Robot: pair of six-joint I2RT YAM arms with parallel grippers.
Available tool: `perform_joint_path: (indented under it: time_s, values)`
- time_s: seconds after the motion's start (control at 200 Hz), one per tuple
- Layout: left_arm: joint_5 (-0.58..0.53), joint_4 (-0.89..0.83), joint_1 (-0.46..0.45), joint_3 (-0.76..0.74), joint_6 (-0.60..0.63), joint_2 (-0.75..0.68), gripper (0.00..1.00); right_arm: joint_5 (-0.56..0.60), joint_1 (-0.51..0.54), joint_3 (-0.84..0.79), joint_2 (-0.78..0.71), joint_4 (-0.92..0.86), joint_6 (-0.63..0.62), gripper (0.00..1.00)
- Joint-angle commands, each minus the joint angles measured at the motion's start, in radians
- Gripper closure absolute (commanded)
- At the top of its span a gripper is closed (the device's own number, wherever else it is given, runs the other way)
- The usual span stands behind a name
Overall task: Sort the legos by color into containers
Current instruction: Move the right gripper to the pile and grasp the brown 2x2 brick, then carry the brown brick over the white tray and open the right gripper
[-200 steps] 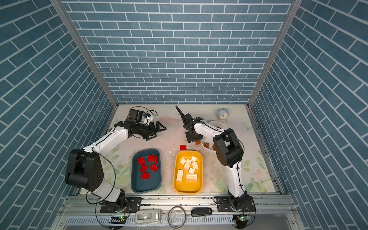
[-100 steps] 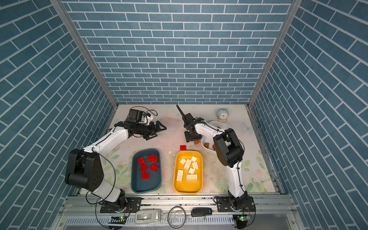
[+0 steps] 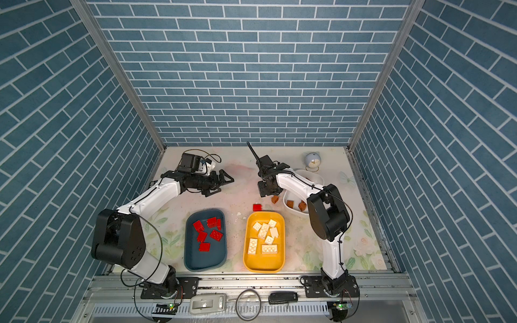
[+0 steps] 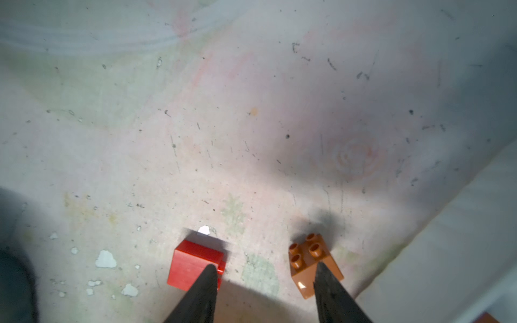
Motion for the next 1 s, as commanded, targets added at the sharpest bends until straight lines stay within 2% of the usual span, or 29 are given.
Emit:
perform_joint_path:
  time_s: [0.0, 0.345, 0.465, 0.555, 0.665, 0.81, 0.995]
  values:
    - [0.017, 0.01, 0.0, -0.011, 0.003, 0.015, 0.02, 0.071, 0.0, 0.004, 0.018, -0.078, -0.1, 0.41]
    - [0.014, -0.014, 0.001, -0.017, 0.021, 0.004, 0.02, 0.051, -0.007, 0.042, 0.123, -0.111, -0.224, 0.39]
    - [0.015, -0.016, 0.001, -0.013, 0.022, 0.01, 0.02, -0.01, -0.011, 0.053, 0.139, -0.135, -0.237, 0.41]
    - [0.016, -0.017, 0.001, -0.006, 0.024, 0.013, 0.01, -0.015, -0.01, 0.053, 0.136, -0.149, -0.24, 0.43]
    - [0.017, -0.02, 0.0, 0.003, 0.024, 0.029, 0.02, -0.008, -0.011, 0.044, 0.128, -0.149, -0.233, 0.52]
    - [0.017, -0.025, 0.0, 0.022, 0.025, 0.04, 0.02, 0.016, -0.012, 0.061, 0.125, -0.157, -0.224, 0.74]
    - [0.026, -0.028, 0.0, 0.034, 0.019, 0.042, 0.02, 0.005, -0.027, 0.079, 0.003, -0.164, -0.21, 0.75]
